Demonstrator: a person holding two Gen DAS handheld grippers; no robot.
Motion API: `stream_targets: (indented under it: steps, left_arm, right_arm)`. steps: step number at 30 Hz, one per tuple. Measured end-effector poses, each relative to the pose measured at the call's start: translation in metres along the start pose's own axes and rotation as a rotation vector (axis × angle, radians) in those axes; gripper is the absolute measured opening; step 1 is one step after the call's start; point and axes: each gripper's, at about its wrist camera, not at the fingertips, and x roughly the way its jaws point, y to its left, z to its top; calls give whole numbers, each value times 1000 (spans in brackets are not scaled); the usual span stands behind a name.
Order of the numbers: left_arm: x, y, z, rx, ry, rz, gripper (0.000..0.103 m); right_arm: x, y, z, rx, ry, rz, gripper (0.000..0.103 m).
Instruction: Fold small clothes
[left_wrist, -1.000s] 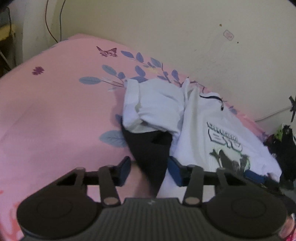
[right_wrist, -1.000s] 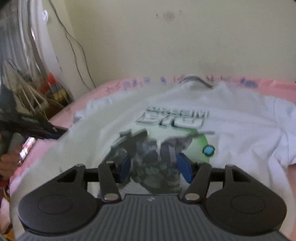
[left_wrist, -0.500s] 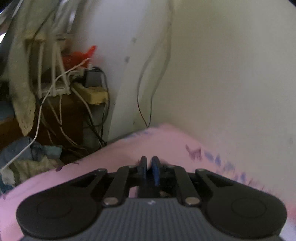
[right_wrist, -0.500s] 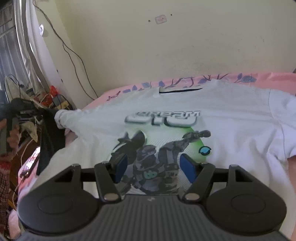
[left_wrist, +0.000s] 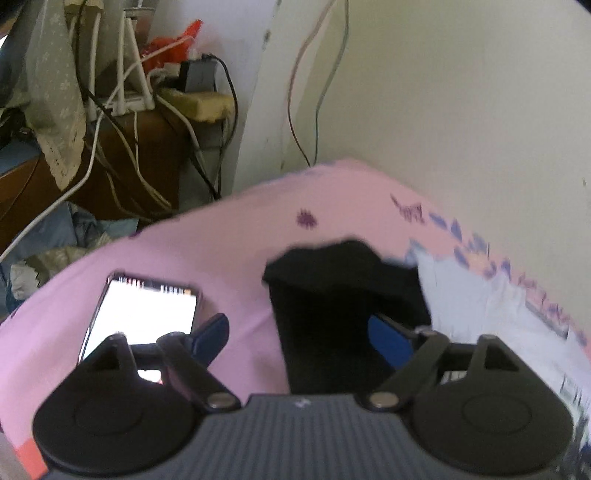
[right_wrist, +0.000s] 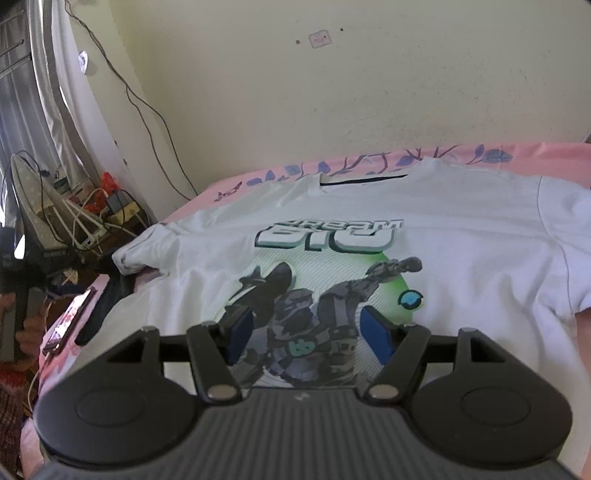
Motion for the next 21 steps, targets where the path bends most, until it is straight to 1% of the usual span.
stream_targets:
  steps: [2,3,4,5,6,7,8,9,10,11,12,13,14,15,16,17,18,19,21]
  left_arm:
    - [0,-9,-8,66,24,2,74]
    - [2,-15,-12,109,30,8,73]
    - [3,-23,-16,161,33,23,67]
    - [6,-29,-19,205,42,35,48]
    - [11,-35,-22,241,62,47,33]
    - [12,-39,-24,275,36,82,16]
    - [14,-43,-24,314,22,113,6]
    - [15,-42,-21,316,26,111,5]
    - [17,-39,-14,293,31,109,5]
    - [18,-35,-6,283,17,133,5]
    - [18,-34,5,286,-21,194,5]
    - [18,-32,21,293,-82,285,5]
    - [16,-30,37,287,-137,360,5]
    - [12,-28,55,266,-195,417,5]
    - [4,-28,74,232,-247,439,5]
    - [-8,-31,93,188,-294,413,5]
    - [-22,-38,107,158,-339,358,5]
    - [-35,-51,115,158,-384,307,5]
    - [-64,-90,119,213,-490,209,5]
  right_arm:
    - [0,0,0,-2,0,1,66]
    - [0,0,0,-1,-1,0,66]
    - [0,1,0,0,-1,0,66]
    - [0,1,0,0,-1,-1,66]
    - [0,0,0,0,-1,-1,66]
    - [0,0,0,-1,-1,-1,66]
    - [0,0,0,-2,-1,-1,66]
    - [0,0,0,-3,-2,-2,66]
    - [-1,1,0,-4,-3,-2,66]
    - [-1,1,0,-5,-3,-2,66]
    - [-1,1,0,-5,-3,0,66]
    - [-1,0,0,-4,-4,2,66]
    - [-1,0,0,-2,-5,3,66]
    - [-1,-1,1,-2,-5,6,66]
    - [-1,-2,1,-1,-7,8,66]
    - [-2,-2,0,-1,-9,8,66]
    - [-2,-2,0,0,-11,8,66]
    - [-2,-2,0,2,-13,6,66]
    - [-2,-3,0,5,-15,5,66]
